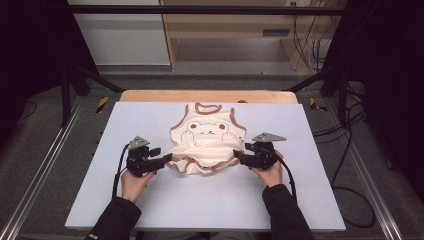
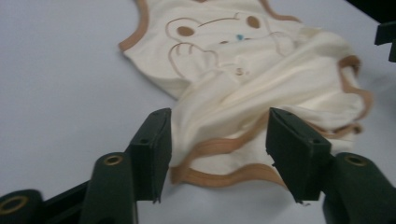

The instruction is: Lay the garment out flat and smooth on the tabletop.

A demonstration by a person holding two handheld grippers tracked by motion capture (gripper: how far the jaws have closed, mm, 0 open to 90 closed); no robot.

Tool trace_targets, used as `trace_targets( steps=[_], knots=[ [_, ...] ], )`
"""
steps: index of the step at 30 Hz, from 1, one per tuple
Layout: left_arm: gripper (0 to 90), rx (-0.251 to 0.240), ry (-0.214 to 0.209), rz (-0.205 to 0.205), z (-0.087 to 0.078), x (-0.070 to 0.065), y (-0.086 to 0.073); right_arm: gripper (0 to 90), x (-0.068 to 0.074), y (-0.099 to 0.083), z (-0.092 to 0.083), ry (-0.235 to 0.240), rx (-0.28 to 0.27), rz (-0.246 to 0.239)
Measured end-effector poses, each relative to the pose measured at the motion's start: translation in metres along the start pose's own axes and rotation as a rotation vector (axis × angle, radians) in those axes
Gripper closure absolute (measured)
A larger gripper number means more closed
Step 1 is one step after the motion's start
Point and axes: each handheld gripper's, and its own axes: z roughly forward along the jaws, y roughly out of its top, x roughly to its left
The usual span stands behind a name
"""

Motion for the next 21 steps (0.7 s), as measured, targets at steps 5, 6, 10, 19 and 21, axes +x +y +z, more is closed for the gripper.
trace_targets(
  steps=[5, 6, 10, 19, 21],
  knots=[
    [29.1, 0.011, -0.035, 0.067, -0.005, -0.032, -0.011, 35.9, 0.024, -0.007, -0.013, 0.093, -0.033, -0.040],
    [29.0, 0.027, -0.041, 0.076, -0.003, -0.037, -0.014, 36.6, 0.029, -0.009, -0.012, 0.118, -0.023, -0.036],
    [30.4, 0.080, -0.041, 0.108, 0.012, -0.050, -0.023, 40.8, 0.045, -0.018, -0.001, 0.163, 0.025, -0.062],
    [63.9, 0.085, -0.062, 0.108, 0.029, -0.051, -0.032, 44.7, 0.067, -0.030, 0.034, 0.159, 0.131, -0.113],
    [65.4, 0.097, -0.054, 0.114, 0.033, -0.051, -0.032, 44.8, 0.068, -0.030, 0.036, 0.155, 0.133, -0.114]
  ],
)
